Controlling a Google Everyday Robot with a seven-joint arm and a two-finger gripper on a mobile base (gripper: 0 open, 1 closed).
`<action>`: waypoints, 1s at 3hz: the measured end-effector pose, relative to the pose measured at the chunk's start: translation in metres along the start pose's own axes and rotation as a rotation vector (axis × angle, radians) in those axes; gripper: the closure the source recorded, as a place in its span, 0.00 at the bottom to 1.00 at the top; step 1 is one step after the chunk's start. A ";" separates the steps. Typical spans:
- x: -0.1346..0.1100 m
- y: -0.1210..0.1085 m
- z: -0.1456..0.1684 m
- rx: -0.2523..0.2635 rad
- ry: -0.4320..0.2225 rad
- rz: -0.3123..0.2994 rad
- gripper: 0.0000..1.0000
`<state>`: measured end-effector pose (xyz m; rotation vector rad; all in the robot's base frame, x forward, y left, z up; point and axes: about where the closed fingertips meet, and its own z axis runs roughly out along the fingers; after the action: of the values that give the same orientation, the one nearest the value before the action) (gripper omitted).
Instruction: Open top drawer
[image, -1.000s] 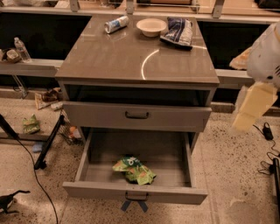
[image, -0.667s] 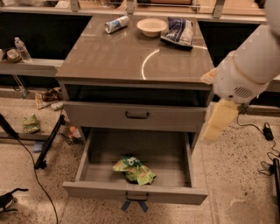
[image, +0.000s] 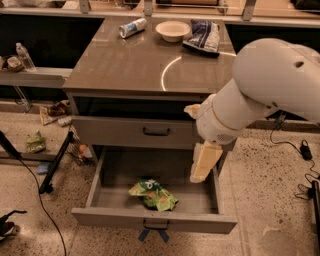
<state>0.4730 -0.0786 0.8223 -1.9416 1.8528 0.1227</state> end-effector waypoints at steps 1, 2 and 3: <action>0.000 -0.002 -0.001 0.006 -0.001 0.004 0.00; 0.010 -0.021 0.024 0.013 -0.001 0.036 0.00; 0.030 -0.064 0.065 0.041 -0.002 0.074 0.00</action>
Offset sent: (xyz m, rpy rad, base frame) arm 0.1024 -0.0039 -0.0812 0.0399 0.0181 -0.1344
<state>0.5534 -0.0820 0.7695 -1.8456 1.9121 0.1090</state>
